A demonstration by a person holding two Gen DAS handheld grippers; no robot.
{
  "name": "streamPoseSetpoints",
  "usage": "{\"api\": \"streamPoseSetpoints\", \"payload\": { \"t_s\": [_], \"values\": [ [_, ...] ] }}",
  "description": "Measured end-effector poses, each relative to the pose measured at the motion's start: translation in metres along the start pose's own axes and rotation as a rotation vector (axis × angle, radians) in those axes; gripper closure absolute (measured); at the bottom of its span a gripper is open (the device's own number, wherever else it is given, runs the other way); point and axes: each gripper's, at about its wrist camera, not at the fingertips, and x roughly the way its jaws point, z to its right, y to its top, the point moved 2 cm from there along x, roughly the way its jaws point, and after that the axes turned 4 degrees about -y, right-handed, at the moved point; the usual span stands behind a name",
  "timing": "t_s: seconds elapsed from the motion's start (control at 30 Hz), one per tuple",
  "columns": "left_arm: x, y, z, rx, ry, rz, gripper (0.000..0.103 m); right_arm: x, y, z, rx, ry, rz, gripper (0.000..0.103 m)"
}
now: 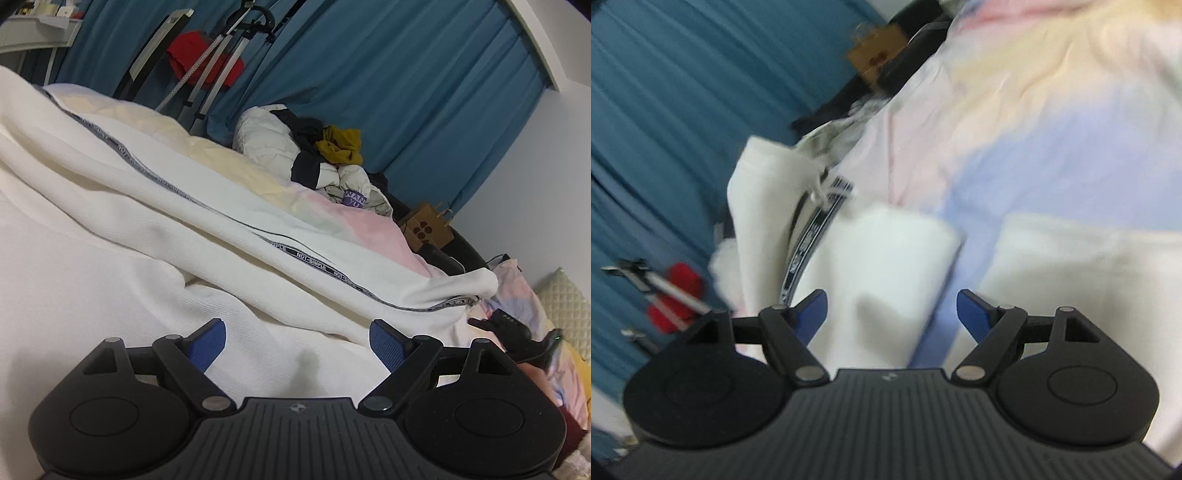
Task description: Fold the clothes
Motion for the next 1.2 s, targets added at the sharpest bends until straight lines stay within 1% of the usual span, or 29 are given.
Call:
{"api": "streamPoseSetpoints", "payload": {
  "t_s": [0.1,0.13,0.17,0.2,0.23,0.37,0.5,0.77,0.83,0.9,0.97,1.07,1.17,1.2],
  "values": [
    [-0.005,-0.001,0.002,-0.005,0.017,0.004,0.016,0.011,0.001,0.005,0.012,0.007,0.008,0.037],
    [-0.006,-0.001,0.004,-0.005,0.021,0.006,0.016,0.016,0.001,0.005,0.014,0.008,0.011,0.048],
    [-0.008,-0.001,0.005,-0.006,0.025,0.008,0.016,0.021,0.002,0.006,0.017,0.010,0.015,0.064],
    [-0.010,-0.001,0.005,0.000,0.031,0.011,0.016,0.025,0.002,0.007,0.020,0.012,0.018,0.078],
    [-0.012,-0.001,0.006,0.007,0.035,0.016,0.016,0.026,0.003,0.009,0.021,0.008,0.019,0.095],
    [-0.016,0.001,0.010,0.020,0.032,0.030,0.017,0.014,0.003,0.020,0.016,-0.028,0.015,0.097],
    [-0.018,0.002,0.015,0.053,0.032,0.030,0.017,0.001,0.004,0.031,0.011,-0.065,0.010,0.098],
    [-0.019,-0.001,0.021,0.089,0.036,-0.008,0.017,-0.027,0.003,0.050,-0.011,-0.131,0.002,0.097],
    [-0.019,-0.004,0.023,0.114,0.047,-0.018,0.016,-0.043,-0.008,0.039,-0.066,-0.118,0.005,0.095],
    [-0.018,-0.007,0.025,0.133,0.062,-0.041,0.016,-0.059,-0.018,0.027,-0.121,-0.105,0.008,0.094],
    [-0.017,-0.011,0.027,0.161,0.081,-0.045,0.016,-0.075,-0.028,0.016,-0.176,-0.092,0.011,0.094],
    [-0.008,-0.022,0.025,0.214,0.139,-0.072,0.012,-0.099,-0.043,-0.001,-0.259,-0.073,0.015,0.094],
    [0.006,-0.040,0.022,0.273,0.180,-0.100,0.008,-0.123,-0.058,-0.018,-0.341,-0.053,0.020,0.094],
    [0.010,-0.047,0.023,0.313,0.193,-0.099,0.002,-0.131,-0.063,-0.024,-0.369,-0.046,0.021,0.094]
  ]
}}
